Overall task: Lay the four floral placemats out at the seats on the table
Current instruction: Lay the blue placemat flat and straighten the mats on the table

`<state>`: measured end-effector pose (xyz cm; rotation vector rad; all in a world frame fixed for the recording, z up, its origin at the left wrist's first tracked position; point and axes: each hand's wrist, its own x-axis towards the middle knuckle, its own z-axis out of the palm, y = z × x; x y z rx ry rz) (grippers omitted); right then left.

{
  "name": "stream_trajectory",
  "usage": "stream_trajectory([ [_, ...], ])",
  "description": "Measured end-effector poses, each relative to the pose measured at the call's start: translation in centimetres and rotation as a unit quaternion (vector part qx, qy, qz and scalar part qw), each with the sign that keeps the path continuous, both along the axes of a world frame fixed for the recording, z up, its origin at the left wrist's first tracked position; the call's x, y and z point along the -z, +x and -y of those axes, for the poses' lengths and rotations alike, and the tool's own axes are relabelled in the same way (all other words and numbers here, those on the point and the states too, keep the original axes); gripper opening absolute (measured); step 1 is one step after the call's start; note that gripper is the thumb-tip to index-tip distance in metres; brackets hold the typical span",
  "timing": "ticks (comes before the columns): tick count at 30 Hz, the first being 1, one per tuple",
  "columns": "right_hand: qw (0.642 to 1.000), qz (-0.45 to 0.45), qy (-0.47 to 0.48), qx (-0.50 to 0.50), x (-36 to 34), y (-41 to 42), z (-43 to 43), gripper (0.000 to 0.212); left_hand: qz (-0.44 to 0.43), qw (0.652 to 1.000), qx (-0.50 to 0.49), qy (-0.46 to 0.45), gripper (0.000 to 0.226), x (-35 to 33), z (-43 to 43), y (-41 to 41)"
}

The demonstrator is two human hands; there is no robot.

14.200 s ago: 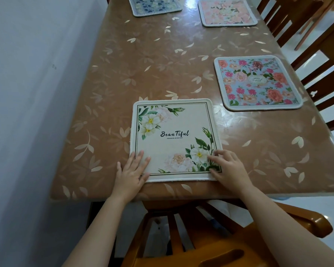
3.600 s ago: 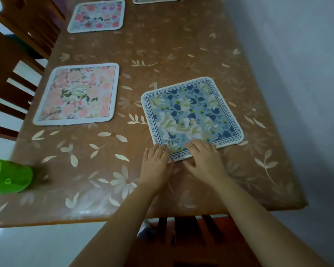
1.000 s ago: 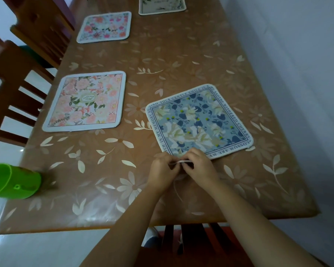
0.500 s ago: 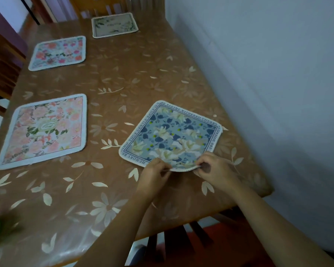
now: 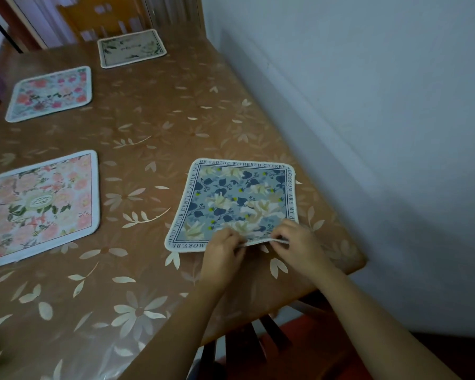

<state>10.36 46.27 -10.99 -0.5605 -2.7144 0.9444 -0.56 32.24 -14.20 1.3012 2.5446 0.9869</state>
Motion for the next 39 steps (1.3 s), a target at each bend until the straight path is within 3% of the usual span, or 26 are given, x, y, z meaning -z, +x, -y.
stream_trajectory([
  [6,0.999,0.026,0.01,0.018,-0.2,0.8,-1.3,0.002,0.07,0.995,-0.068,0.013,0.011,-0.1,0.5,-0.2],
  [10,0.999,0.025,0.032,-0.005,-0.7,0.2,-0.2,0.005,0.055,0.996,-0.072,0.011,0.008,-1.6,0.3,-0.2],
  [22,0.993,-0.078,0.053,-0.068,-4.8,-4.4,3.7,0.006,0.015,0.992,-0.124,0.02,0.011,-6.8,5.2,-3.1],
  [29,0.986,-0.131,0.028,-0.1,-6.7,-9.0,5.1,0.004,0.044,0.97,-0.233,0.058,0.008,-8.9,9.4,-6.6],
  [35,0.974,-0.215,0.032,-0.063,-9.6,-15.1,5.0,0.001,-0.003,0.943,-0.312,0.119,0.014,-12.9,8.1,-11.0],
  [39,0.962,-0.261,0.033,-0.072,-9.7,-16.8,4.7,0.003,-0.084,0.943,-0.289,0.143,0.01,-13.3,8.5,-11.5],
])
